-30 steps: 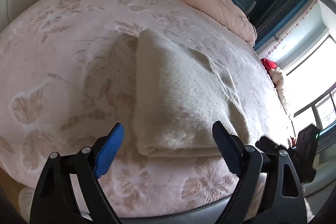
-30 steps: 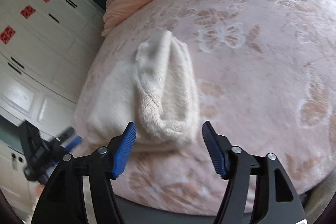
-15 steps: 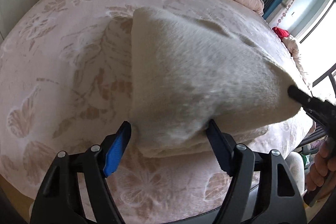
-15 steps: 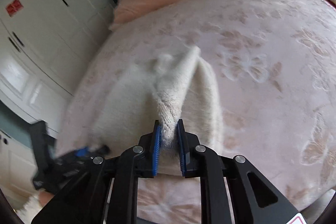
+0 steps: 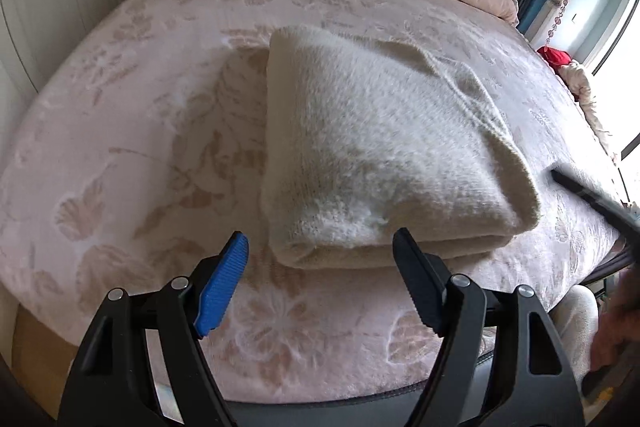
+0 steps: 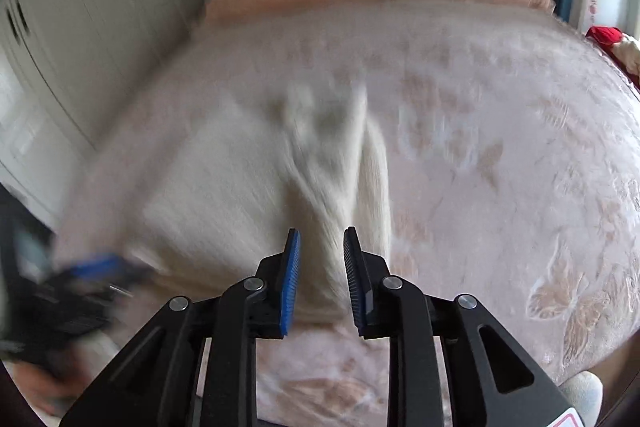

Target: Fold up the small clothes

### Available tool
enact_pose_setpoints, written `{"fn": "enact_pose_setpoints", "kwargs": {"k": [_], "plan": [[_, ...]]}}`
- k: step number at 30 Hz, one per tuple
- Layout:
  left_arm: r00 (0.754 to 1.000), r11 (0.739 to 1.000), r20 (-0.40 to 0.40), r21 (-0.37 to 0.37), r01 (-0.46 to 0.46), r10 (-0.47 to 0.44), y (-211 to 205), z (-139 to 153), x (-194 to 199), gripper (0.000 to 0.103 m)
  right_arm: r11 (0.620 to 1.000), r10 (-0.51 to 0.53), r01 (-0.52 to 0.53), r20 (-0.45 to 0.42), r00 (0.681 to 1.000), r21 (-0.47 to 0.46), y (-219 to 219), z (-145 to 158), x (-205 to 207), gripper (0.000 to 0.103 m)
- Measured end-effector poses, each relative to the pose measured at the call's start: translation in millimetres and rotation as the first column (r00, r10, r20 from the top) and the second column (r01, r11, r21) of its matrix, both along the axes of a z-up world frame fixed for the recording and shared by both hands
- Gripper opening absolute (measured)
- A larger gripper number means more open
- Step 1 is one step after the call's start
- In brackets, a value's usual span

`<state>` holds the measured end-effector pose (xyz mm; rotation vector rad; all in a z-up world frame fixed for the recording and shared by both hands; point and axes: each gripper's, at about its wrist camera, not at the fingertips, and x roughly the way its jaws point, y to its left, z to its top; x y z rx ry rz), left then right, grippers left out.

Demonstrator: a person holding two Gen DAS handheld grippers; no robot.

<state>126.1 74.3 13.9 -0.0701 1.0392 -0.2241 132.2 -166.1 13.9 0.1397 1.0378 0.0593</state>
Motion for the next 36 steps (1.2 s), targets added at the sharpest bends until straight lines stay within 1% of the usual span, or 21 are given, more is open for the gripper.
{"fn": "enact_pose_setpoints", "kwargs": {"k": [1, 2, 3, 5, 6, 7, 8, 9, 10, 12, 14, 16, 19, 24, 26, 29, 31, 36], "plan": [[1.0, 1.0, 0.005, 0.01, -0.002, 0.002, -3, 4, -3, 0.073, 1.0, 0.006, -0.006, -0.077, 0.997, -0.001, 0, -20, 4, 0.022], [1.0, 1.0, 0.008, 0.019, -0.002, 0.002, -5, 6, -4, 0.073, 1.0, -0.007, 0.01, -0.12, 0.993, 0.025, -3, -38, 6, 0.022], [1.0, 0.999, 0.014, 0.038, -0.001, 0.001, -8, 8, -6, 0.073, 0.999, -0.029, 0.033, -0.091, 0.995, 0.043, -5, -34, 1, 0.022], [0.999, 0.996, 0.038, 0.088, -0.006, 0.003, -13, 14, -13, 0.073, 0.997, -0.035, 0.037, -0.033, 0.999, 0.071, -6, -10, -12, 0.022], [0.999, 0.995, 0.049, 0.1, -0.01, 0.005, -14, 16, -16, 0.073, 0.997, -0.034, 0.034, -0.007, 0.999, 0.062, -6, 0, -19, 0.023], [0.998, 0.994, 0.059, 0.112, -0.015, 0.009, -15, 17, -20, 0.075, 0.998, -0.03, 0.029, 0.027, 0.999, 0.048, -5, 12, -26, 0.023], [0.997, 0.992, 0.073, 0.128, -0.021, 0.011, -18, 19, -24, 0.081, 0.999, -0.025, 0.023, 0.053, 0.998, 0.036, -4, 19, -33, 0.024], [0.996, 0.989, 0.089, 0.147, -0.027, 0.014, -21, 21, -28, 0.083, 1.0, -0.028, 0.028, 0.086, 0.996, 0.006, -3, 30, -45, 0.027], [0.995, 0.986, 0.102, 0.164, -0.032, 0.016, -23, 23, -30, 0.084, 0.999, -0.034, 0.035, 0.098, 0.995, -0.007, -4, 34, -52, 0.031], [0.991, 0.976, 0.135, 0.212, -0.042, 0.013, -30, 28, -39, 0.085, 0.998, -0.055, 0.056, 0.11, 0.992, -0.003, -6, 38, -70, 0.034], [0.988, 0.973, 0.152, 0.225, -0.045, 0.011, -36, 31, -47, 0.087, 0.996, -0.084, 0.084, 0.111, 0.99, 0.011, -10, 36, -84, 0.038], [0.986, 0.969, 0.166, 0.239, -0.056, 0.016, -41, 34, -54, 0.091, 0.994, -0.106, 0.106, 0.113, 0.988, 0.003, -10, 31, -93, 0.051], [0.98, 0.955, 0.198, 0.285, -0.081, 0.024, -51, 33, -68, 0.091, 0.991, -0.135, 0.137, 0.108, 0.985, -0.01, -8, 26, -104, 0.058], [0.973, 0.951, 0.231, 0.295, -0.088, 0.019, -62, 34, -88, 0.091, 0.984, -0.17, 0.174, 0.117, 0.978, -0.023, -4, 20, -123, 0.069], [0.973, 0.952, 0.231, 0.291, -0.091, 0.023, -67, 34, -95, 0.091, 0.984, -0.173, 0.177, 0.121, 0.978, -0.02, -2, 20, -129, 0.069], [0.976, 0.962, 0.214, 0.258, -0.091, 0.035, -72, 34, -104, 0.091, 0.987, -0.152, 0.157, 0.138, 0.979, -0.026, 3, 23, -137, 0.071], [0.973, 0.955, 0.224, 0.272, -0.116, 0.054, -75, 34, -109, 0.091, 0.987, -0.144, 0.154, 0.156, 0.977, -0.05, 5, 27, -143, 0.072], [0.972, 0.957, 0.227, 0.263, -0.123, 0.063, -79, 36, -112, 0.091, 0.986, -0.153, 0.161, 0.163, 0.975, -0.04, 1, 30, -147, 0.072]]}}
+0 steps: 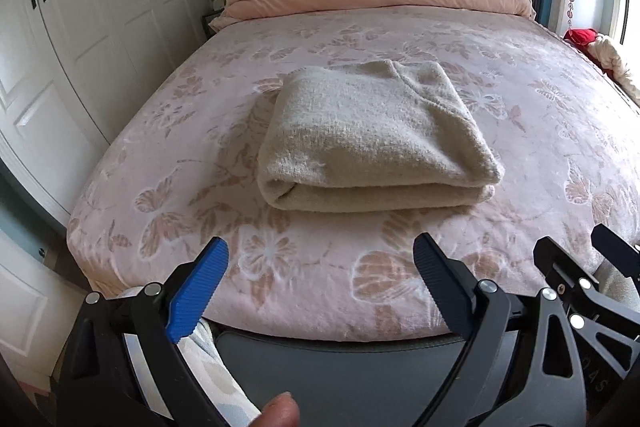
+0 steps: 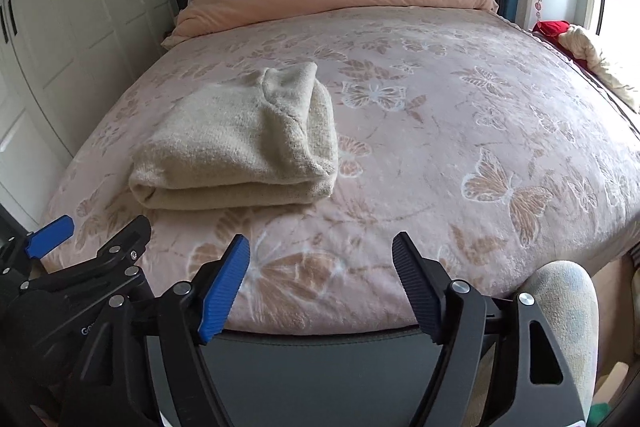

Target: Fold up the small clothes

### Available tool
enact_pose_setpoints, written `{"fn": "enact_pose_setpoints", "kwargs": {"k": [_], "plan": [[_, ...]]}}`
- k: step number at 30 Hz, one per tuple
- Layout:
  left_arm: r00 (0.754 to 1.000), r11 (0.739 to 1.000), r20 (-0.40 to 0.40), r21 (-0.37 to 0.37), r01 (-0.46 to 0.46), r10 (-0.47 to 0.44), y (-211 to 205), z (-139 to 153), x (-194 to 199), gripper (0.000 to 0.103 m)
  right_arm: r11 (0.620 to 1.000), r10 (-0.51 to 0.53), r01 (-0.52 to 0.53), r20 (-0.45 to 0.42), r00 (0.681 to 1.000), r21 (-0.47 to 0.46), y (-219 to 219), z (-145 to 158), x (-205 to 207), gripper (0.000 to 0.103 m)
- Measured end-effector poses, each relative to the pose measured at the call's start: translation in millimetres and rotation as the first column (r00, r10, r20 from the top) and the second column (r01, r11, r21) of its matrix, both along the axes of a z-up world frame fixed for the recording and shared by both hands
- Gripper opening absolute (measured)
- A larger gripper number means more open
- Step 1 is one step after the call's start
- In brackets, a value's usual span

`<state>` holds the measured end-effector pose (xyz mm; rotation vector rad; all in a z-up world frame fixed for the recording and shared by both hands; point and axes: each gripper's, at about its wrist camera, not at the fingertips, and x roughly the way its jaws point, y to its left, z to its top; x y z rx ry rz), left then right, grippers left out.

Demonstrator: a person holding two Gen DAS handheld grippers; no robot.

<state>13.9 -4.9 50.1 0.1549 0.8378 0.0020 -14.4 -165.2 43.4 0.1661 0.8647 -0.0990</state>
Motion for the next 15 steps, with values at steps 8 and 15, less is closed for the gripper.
{"fn": "enact_pose_setpoints", "kwargs": {"k": [8, 15], "plan": [[1.0, 1.0, 0.005, 0.016, -0.017, 0.017, 0.9, -3.3, -2.5, 0.091, 1.0, -0.004, 0.004, -0.011, 1.0, -0.003, 2.2, -2.9, 1.5, 0.072], [0.999, 0.999, -0.003, 0.002, -0.032, 0.032, 4.7, -8.0, -4.2, 0.091, 1.0, 0.002, -0.002, -0.018, 1.0, -0.022, 3.6, -7.0, 3.1, 0.072]]}}
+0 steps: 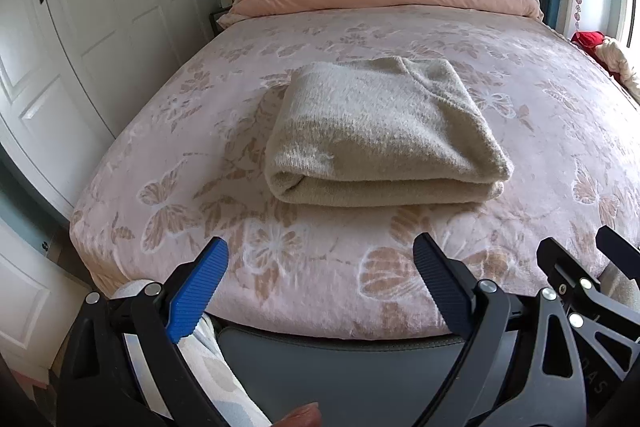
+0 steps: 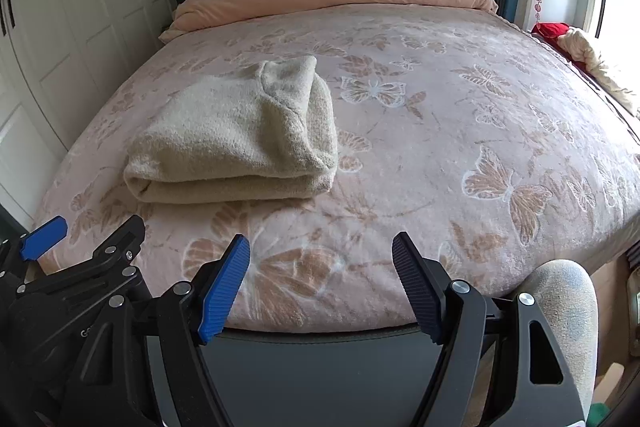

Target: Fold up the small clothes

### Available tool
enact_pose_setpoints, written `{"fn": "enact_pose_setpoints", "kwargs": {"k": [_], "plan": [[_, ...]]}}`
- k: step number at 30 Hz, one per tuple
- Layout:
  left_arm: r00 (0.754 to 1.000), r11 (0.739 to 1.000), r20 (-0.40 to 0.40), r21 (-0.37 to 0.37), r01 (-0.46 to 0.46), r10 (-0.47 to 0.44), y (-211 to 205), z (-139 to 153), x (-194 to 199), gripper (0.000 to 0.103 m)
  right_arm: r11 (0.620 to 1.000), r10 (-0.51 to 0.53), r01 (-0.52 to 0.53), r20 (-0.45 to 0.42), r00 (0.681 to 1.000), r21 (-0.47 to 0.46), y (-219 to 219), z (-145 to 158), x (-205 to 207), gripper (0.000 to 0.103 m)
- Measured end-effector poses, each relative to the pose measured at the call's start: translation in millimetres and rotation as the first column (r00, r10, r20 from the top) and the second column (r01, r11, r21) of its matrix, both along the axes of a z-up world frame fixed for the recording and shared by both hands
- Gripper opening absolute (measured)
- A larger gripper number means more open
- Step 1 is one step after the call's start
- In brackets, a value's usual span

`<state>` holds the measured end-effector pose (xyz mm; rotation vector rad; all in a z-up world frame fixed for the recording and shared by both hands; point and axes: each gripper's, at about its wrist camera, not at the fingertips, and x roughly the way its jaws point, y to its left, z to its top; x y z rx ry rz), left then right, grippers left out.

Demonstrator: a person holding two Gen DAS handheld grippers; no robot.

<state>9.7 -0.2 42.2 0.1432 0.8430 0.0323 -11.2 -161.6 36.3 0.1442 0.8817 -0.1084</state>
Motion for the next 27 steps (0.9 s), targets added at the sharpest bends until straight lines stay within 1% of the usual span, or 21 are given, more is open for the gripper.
{"fn": "enact_pose_setpoints", "kwargs": {"k": [14, 27], "plan": [[1.0, 1.0, -0.023, -0.014, -0.014, 0.014, 5, -14, 0, 0.09, 1.0, 0.006, -0.007, -0.038, 0.999, -0.022, 4, -12, 3, 0.072], [1.0, 1.0, -0.021, -0.011, -0.014, 0.014, 5, -15, 0, 0.089, 1.0, 0.004, -0.005, -0.041, 0.999, -0.023, 6, -12, 3, 0.072]]}}
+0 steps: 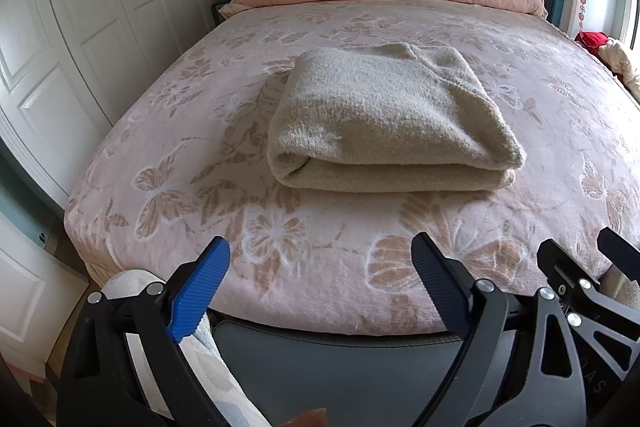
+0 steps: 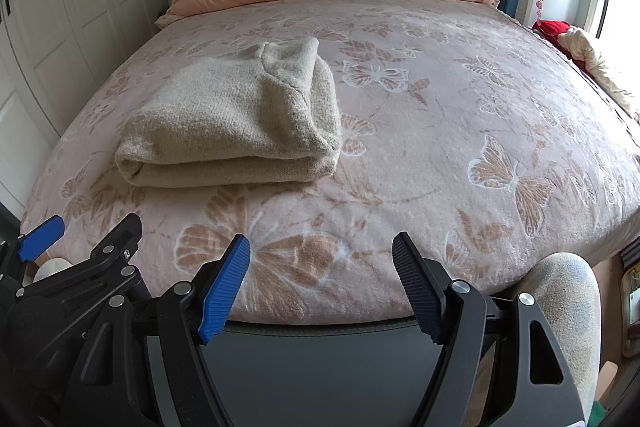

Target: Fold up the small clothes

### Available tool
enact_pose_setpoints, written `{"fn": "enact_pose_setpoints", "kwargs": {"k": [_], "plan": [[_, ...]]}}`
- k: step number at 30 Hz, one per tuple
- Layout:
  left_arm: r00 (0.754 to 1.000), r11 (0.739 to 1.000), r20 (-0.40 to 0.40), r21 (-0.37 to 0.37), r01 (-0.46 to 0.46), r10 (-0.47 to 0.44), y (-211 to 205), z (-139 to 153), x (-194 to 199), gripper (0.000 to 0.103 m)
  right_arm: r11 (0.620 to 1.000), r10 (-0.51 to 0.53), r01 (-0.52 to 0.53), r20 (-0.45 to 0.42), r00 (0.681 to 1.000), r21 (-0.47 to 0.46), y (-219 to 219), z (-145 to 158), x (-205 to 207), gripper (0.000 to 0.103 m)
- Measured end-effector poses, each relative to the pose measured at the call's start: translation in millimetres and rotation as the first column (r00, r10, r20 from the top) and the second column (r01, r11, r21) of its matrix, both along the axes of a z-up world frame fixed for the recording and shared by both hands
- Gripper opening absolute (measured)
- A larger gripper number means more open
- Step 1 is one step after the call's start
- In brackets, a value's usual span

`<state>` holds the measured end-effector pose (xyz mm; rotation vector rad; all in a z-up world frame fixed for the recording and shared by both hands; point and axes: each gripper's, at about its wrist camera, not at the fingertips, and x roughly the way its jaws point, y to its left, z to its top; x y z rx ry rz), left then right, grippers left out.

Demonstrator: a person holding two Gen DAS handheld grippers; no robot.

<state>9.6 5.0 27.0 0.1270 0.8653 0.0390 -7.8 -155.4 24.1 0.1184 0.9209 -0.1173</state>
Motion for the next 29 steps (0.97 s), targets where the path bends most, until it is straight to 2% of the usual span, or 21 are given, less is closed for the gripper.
{"fn": "enact_pose_setpoints", "kwargs": {"k": [17, 22, 29], "plan": [[0.999, 1.0, -0.038, -0.019, 0.007, -0.008, 4.4, -6.0, 5.1, 0.089, 1.0, 0.0, 0.0, -0.007, 1.0, -0.007, 2.5, -2.1, 0.1, 0.072], [1.0, 1.0, -0.014, -0.008, 0.012, -0.012, 2.5, -4.6, 3.1, 0.089, 1.0, -0.005, 0.005, -0.007, 1.0, 0.001, 0.2, -3.5, -0.5, 0.072], [1.0, 1.0, -0.02, -0.007, 0.012, -0.012, -0.8, -4.3, 2.3, 0.083, 1.0, -0.005, 0.005, -0.017, 1.0, 0.0, -0.5, -5.2, -2.1, 0.072]]}}
